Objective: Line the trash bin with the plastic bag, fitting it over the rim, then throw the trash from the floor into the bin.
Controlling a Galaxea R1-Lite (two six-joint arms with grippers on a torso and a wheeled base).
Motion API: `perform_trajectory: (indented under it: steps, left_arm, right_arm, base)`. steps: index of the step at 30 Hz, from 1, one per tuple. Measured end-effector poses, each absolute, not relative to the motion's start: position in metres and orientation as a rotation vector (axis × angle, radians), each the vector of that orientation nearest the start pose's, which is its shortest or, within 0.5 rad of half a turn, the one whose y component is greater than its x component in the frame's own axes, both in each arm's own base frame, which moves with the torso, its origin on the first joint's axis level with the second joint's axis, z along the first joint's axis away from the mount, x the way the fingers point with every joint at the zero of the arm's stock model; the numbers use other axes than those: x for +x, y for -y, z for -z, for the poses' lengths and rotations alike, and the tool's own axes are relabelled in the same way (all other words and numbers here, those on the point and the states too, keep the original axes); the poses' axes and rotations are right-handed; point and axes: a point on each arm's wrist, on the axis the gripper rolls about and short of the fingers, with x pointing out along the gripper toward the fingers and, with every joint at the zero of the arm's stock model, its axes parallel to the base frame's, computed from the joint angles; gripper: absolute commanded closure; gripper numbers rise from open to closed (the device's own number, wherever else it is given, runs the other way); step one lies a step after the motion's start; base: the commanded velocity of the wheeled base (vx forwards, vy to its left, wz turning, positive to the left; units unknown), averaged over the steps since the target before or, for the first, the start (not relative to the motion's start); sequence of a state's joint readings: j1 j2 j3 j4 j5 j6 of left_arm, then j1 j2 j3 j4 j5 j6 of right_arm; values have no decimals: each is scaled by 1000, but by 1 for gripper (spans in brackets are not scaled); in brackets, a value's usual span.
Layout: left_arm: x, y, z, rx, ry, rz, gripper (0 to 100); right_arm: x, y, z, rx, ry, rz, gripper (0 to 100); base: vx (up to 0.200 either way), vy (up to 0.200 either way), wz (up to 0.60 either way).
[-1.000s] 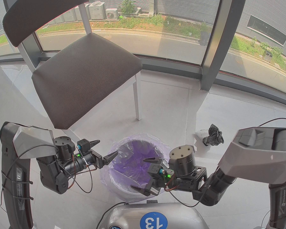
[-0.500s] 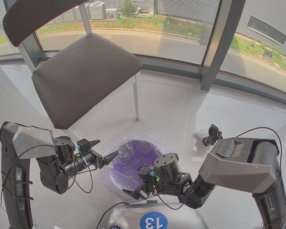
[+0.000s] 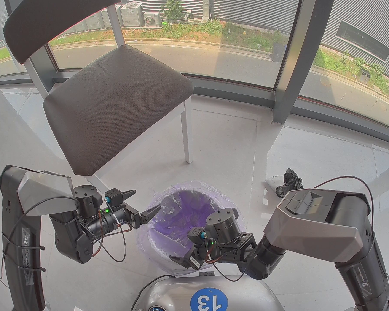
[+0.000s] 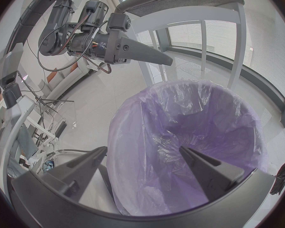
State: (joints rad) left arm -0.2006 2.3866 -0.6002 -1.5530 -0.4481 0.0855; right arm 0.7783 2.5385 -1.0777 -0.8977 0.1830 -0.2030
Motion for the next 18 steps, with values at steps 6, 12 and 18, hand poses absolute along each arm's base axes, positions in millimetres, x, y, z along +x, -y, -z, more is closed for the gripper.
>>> perform_trajectory:
  steps: [6, 12, 18]
  left_arm:
    - [343, 80, 5, 54, -210, 655, 0]
    - [343, 81, 6, 54, -213, 657, 0]
    - [343, 81, 6, 54, -213, 657, 0]
  right_arm:
    - [302, -302, 53, -355, -471, -993, 100]
    - [298, -300, 53, -359, -480, -996, 100]
    - [286, -303, 49, -370, -483, -1022, 100]
  base:
    - [0, 0, 0]
    - [0, 0, 0]
    - [0, 0, 0]
